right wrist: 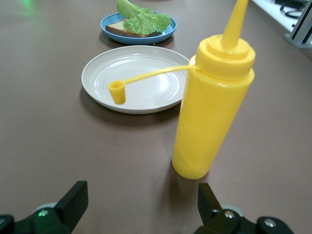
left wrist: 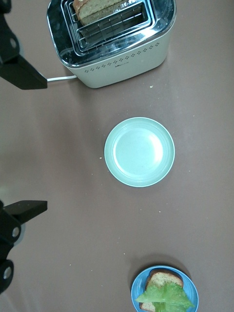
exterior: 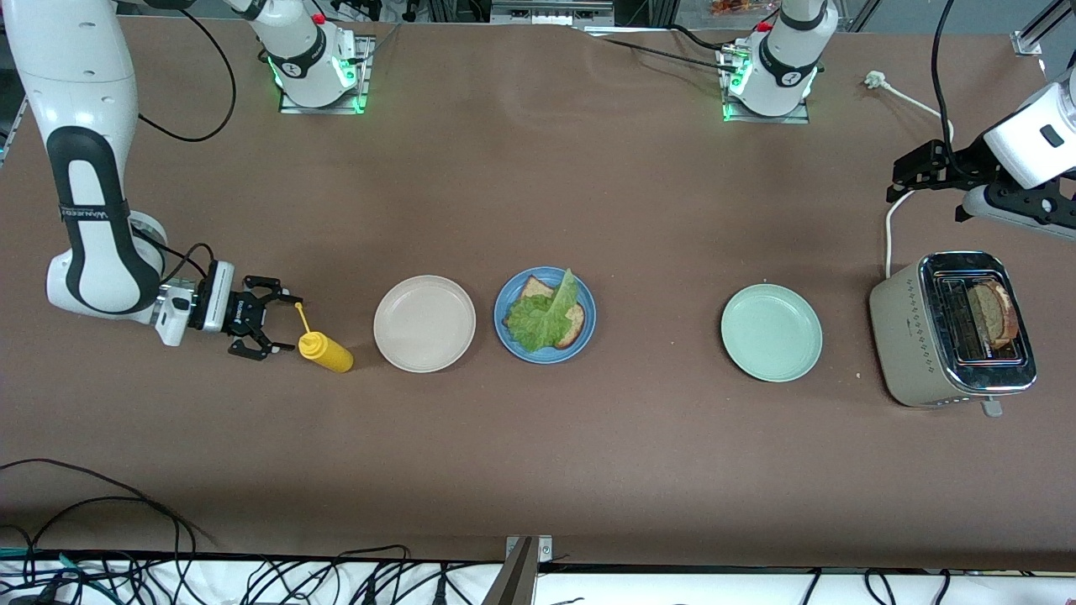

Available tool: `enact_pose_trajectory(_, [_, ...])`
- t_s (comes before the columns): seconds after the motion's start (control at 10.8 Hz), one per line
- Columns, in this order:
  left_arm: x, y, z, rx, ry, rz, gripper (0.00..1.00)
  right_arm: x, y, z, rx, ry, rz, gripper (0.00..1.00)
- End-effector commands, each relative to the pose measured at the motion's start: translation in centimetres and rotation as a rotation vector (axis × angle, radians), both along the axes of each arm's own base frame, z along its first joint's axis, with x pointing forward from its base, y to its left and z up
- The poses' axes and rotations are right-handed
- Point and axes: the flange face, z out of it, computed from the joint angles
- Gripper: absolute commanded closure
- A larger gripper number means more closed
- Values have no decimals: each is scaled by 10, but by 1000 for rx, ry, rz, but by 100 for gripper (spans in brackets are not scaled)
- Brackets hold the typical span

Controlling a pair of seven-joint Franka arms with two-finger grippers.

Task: Make sandwich in blue plate with both arms
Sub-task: 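Grasp the yellow squeeze bottle with the right gripper and lift it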

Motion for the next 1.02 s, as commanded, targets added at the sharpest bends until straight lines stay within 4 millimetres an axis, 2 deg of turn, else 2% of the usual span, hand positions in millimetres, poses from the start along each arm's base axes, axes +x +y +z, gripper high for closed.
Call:
enact_pose_trajectory(0.0, [2, 1, 5, 7, 4, 5, 0, 4, 6, -20, 86, -160, 21, 0])
enact_pose_trajectory(0.65, [2, 1, 5, 7, 4, 5, 0, 14, 42, -36, 103, -174, -6, 0])
enact_pose_trajectory(0.92, [2, 1, 5, 7, 4, 5, 0, 16, 45, -40, 103, -173, -5, 0])
